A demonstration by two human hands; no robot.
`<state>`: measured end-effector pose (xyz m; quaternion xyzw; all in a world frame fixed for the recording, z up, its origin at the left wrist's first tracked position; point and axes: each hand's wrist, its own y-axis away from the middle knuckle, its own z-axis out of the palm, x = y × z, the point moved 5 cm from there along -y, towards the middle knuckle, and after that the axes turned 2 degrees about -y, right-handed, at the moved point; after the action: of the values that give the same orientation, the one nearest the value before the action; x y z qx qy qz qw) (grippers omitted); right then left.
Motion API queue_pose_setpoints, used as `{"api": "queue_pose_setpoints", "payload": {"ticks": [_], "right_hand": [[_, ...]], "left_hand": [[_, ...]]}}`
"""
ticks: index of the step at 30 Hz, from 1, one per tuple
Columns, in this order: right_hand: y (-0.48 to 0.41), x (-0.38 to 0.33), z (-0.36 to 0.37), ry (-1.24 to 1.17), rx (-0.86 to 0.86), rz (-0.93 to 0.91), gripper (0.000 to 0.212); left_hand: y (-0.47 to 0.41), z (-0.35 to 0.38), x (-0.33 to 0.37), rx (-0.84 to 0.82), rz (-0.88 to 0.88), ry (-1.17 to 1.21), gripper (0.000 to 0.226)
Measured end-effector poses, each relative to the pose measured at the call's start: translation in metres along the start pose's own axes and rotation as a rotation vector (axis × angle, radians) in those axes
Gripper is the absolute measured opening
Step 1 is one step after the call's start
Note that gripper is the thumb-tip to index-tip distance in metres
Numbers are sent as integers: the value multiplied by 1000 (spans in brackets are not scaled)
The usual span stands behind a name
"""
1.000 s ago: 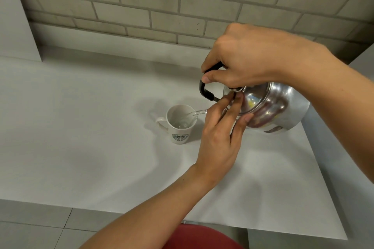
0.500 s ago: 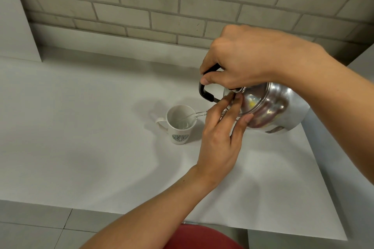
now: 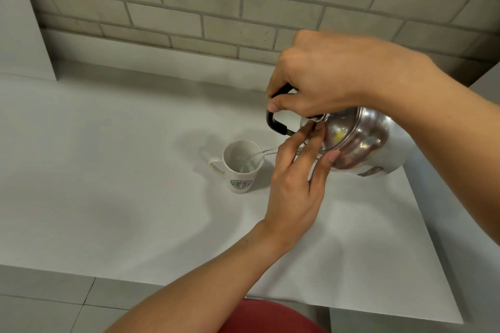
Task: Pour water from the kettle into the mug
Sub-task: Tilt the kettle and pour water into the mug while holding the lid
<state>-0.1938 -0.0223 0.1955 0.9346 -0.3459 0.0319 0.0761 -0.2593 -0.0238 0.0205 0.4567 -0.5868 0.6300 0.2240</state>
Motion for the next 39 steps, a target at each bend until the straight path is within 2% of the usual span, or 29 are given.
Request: {"api": "queue_pose_setpoints", "payload": {"ticks": [20, 27, 34, 36, 39], "right_hand": [[-4, 10, 8, -22, 45, -2, 25], [15, 31, 28, -180, 180, 5, 29], [44, 53, 53, -296, 444, 24, 28], [52, 60, 60, -334, 502, 46, 28], [66, 71, 70, -408, 597, 122, 26]], "left_hand": [[1, -4, 0, -19, 5, -28, 42], [3, -16, -4, -103, 128, -183, 42], [3, -19, -13, -185, 208, -297, 37], [0, -23, -13, -186, 184, -274, 31], [-15, -37, -14, -89, 69, -176, 20]]}}
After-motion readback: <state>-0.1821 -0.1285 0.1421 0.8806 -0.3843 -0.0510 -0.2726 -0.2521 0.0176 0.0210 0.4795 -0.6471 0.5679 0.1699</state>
